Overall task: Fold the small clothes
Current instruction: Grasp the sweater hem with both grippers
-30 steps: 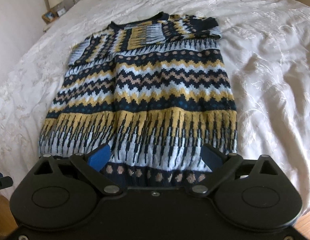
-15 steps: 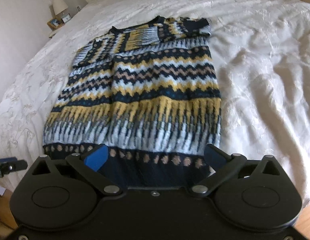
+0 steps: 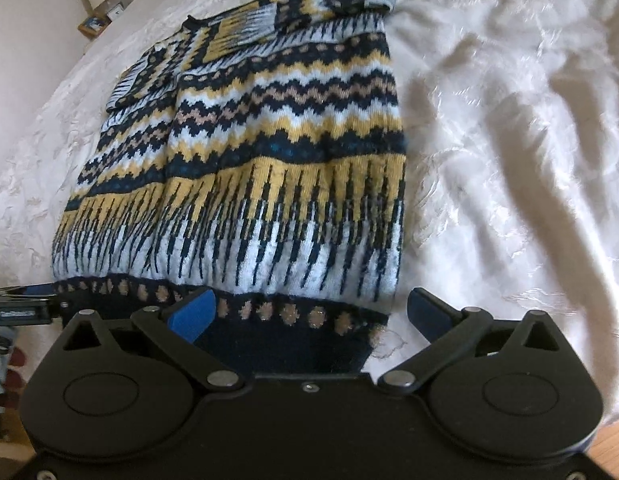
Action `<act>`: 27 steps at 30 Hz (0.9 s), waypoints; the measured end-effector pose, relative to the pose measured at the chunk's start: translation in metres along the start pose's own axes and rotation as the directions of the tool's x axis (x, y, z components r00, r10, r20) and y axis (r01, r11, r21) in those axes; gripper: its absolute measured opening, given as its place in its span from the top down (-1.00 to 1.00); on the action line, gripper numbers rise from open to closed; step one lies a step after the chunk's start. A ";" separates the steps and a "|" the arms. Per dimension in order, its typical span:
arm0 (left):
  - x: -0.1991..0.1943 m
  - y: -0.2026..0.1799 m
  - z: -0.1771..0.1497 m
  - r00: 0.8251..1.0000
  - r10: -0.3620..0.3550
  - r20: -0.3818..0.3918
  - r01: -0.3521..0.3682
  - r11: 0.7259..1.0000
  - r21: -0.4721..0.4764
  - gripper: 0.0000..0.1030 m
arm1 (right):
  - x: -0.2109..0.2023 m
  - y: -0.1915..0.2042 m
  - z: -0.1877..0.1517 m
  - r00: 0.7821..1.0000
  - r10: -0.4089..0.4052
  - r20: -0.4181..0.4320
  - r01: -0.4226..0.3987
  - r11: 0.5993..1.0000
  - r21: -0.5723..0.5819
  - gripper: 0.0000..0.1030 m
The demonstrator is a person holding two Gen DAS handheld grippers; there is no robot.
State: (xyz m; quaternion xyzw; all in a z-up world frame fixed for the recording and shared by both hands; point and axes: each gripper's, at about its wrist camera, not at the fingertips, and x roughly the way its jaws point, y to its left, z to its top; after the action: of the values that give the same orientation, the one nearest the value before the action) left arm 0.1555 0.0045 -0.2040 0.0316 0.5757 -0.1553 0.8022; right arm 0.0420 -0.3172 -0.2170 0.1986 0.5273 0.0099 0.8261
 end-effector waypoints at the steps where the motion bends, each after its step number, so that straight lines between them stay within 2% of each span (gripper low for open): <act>1: 0.002 -0.002 0.001 1.000 0.000 -0.001 0.000 1.000 0.001 -0.98 | 0.002 -0.002 0.001 1.000 0.015 -0.012 -0.015 1.000 0.005 -0.99; 6: 0.004 -0.009 0.005 1.000 0.000 0.001 0.000 1.000 -0.017 -0.98 | 0.015 -0.005 0.000 0.996 0.054 -0.074 -0.053 0.999 0.009 -0.99; 11: -0.005 -0.005 0.004 0.999 -0.034 0.028 0.035 0.998 -0.047 -0.98 | 0.023 -0.006 -0.001 0.991 0.072 -0.117 -0.067 0.997 0.042 -0.98; 12: -0.008 -0.004 0.004 0.998 -0.041 0.039 0.043 0.998 -0.047 -0.98 | 0.024 -0.007 -0.001 0.988 0.080 -0.131 -0.074 0.996 0.050 -0.76; 13: -0.013 -0.002 0.002 0.998 -0.050 0.050 0.052 0.998 -0.047 -0.98 | 0.024 -0.006 0.000 0.986 0.084 -0.146 -0.077 0.995 0.057 -0.13; 14: -0.019 0.000 0.000 0.997 -0.054 0.062 0.057 0.997 -0.046 -0.98 | 0.022 -0.005 0.001 0.983 0.092 -0.156 -0.085 0.995 0.057 0.31; 15: -0.025 0.000 -0.002 0.996 -0.053 0.074 0.056 0.998 -0.040 -0.98 | 0.021 -0.002 0.003 0.982 0.102 -0.160 -0.095 0.994 0.049 0.66; 17: -0.035 0.001 -0.006 0.995 -0.043 0.094 0.045 0.999 -0.020 -0.98 | 0.006 0.002 0.008 0.983 0.117 -0.139 -0.119 0.993 -0.004 0.69; 19: -0.043 0.002 -0.010 0.993 -0.031 0.111 0.032 0.999 -0.011 -0.98 | -0.008 -0.001 0.011 0.993 0.055 -0.108 -0.061 0.997 -0.053 0.72; 21: -0.044 0.005 -0.011 0.993 -0.028 0.111 0.031 0.999 -0.030 -0.98 | -0.010 -0.020 0.014 0.994 -0.005 -0.105 0.004 1.000 -0.001 0.74; 23: -0.041 0.006 -0.012 0.994 -0.033 0.100 0.039 0.998 -0.053 -0.98 | -0.006 -0.032 0.015 0.990 -0.068 -0.125 0.069 0.998 -0.001 0.76; 26: -0.031 0.005 -0.012 0.995 -0.054 0.084 0.060 0.995 -0.074 -0.98 | -0.004 -0.034 0.017 0.990 -0.046 -0.134 0.045 0.999 -0.011 0.75; 27: -0.028 0.005 -0.013 0.995 -0.055 0.080 0.062 0.994 -0.088 -0.98 | -0.004 -0.032 0.017 0.990 -0.042 -0.134 0.039 0.999 -0.018 0.68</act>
State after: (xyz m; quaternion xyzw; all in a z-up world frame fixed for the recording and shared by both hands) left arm 0.1371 0.0179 -0.1832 -0.0276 0.5513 -0.1537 0.8195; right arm 0.0489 -0.3534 -0.2178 0.1804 0.5855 0.0106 0.7902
